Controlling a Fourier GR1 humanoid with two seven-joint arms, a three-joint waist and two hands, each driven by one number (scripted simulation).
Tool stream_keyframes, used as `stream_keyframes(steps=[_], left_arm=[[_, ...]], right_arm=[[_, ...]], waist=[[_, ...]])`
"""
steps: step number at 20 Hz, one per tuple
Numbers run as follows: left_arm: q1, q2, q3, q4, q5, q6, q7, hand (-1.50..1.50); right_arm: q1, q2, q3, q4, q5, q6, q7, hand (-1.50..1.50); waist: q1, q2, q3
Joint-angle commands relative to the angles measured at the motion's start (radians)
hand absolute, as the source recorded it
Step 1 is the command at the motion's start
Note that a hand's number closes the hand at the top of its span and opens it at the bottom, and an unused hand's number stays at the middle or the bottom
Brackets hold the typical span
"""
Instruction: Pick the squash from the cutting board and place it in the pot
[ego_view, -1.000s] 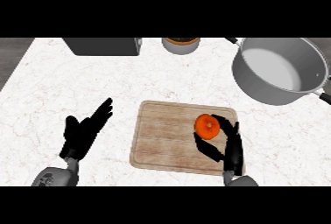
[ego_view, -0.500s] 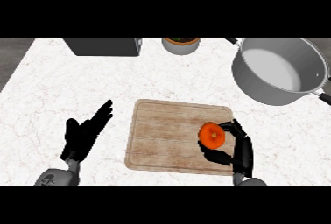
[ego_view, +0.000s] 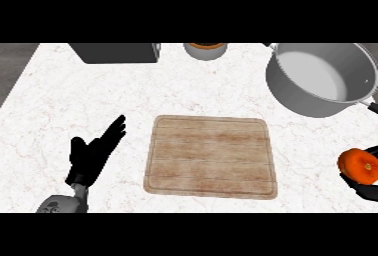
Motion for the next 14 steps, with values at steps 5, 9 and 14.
stream_keyframes(steps=[5,9,14], left_arm=[[-0.006,-0.015,-0.026,-0.032,-0.016,-0.005,0.024,0.00],[-0.014,-0.037,-0.029,-0.043,-0.039,0.028,0.040,0.00],[-0.039,-0.004,0.003,-0.020,-0.016,-0.024,0.054,0.00]], right_arm=[[-0.153,-0.169,-0.104,0.441,0.079,0.200,-0.276,1.50],[-0.206,-0.233,-0.101,0.529,0.153,0.182,-0.362,1.50],[-0.318,-0.258,-0.087,0.600,0.233,0.090,-0.400,1.50]], waist=[[0.042,0.003,0.000],[0.033,0.001,-0.002],[0.033,0.001,-0.002]])
